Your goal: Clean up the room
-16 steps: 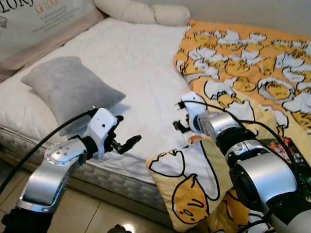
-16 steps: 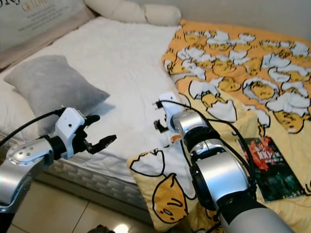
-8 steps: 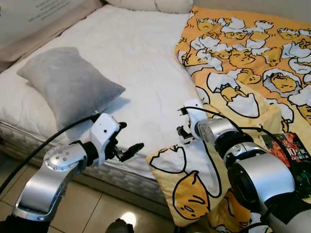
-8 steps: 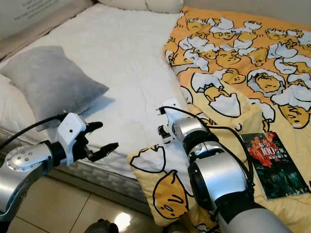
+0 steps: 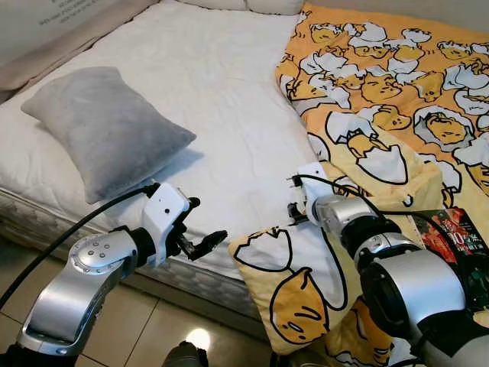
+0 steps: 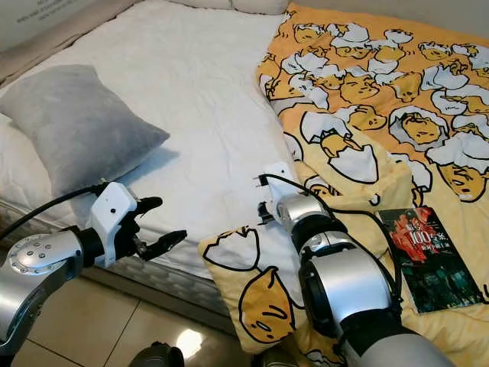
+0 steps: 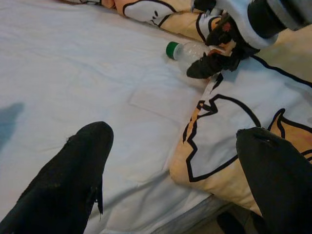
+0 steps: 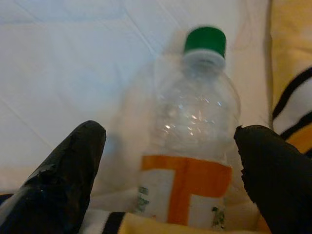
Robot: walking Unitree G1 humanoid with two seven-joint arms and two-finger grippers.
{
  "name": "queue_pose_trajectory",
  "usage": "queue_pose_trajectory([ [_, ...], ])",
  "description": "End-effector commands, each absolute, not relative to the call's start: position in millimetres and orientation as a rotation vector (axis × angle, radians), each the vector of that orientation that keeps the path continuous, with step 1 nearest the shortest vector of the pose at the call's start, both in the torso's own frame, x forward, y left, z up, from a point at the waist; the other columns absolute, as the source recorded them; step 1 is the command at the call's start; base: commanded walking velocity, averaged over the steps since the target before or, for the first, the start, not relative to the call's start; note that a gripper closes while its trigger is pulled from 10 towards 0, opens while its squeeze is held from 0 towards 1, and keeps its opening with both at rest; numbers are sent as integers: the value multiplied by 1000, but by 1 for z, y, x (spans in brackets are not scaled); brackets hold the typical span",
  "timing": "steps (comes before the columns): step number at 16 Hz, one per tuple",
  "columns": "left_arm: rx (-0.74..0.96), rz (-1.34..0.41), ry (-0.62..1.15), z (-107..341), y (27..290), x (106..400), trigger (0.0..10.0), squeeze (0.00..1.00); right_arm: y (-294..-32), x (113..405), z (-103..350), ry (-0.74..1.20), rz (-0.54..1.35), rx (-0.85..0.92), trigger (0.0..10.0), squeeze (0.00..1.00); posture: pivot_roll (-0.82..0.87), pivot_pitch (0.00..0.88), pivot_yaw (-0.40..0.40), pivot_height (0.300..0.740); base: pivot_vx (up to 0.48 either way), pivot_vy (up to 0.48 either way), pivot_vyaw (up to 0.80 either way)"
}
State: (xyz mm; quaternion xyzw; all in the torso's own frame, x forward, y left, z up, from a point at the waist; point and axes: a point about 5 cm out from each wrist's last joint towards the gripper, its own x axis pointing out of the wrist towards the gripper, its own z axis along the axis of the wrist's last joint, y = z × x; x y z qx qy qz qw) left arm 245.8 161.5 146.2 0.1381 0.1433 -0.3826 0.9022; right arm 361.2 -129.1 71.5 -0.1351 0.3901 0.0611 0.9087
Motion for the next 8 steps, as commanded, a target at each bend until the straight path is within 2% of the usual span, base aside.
queue_pose_trajectory([
  [1,289,-803,303,146,160,242,10000,0,-136,355,63,847,106,-304,10000,0,116,135,-26,740,0,0,0],
  [5,292,-809,311,145,159,241,10000,0,-141,347,53,920,103,-259,9843,0,119,131,-33,740,0,0,0],
  [6,298,-812,314,145,159,241,10000,0,-140,346,52,921,104,-239,1490,0,119,130,-33,740,0,0,0],
  [7,302,-812,314,144,159,241,10000,0,-139,346,52,919,106,-224,0,0,118,128,-33,740,0,0,0],
  [8,302,-813,314,144,159,241,10000,0,-139,347,53,918,107,-216,0,0,118,128,-33,740,0,0,0],
])
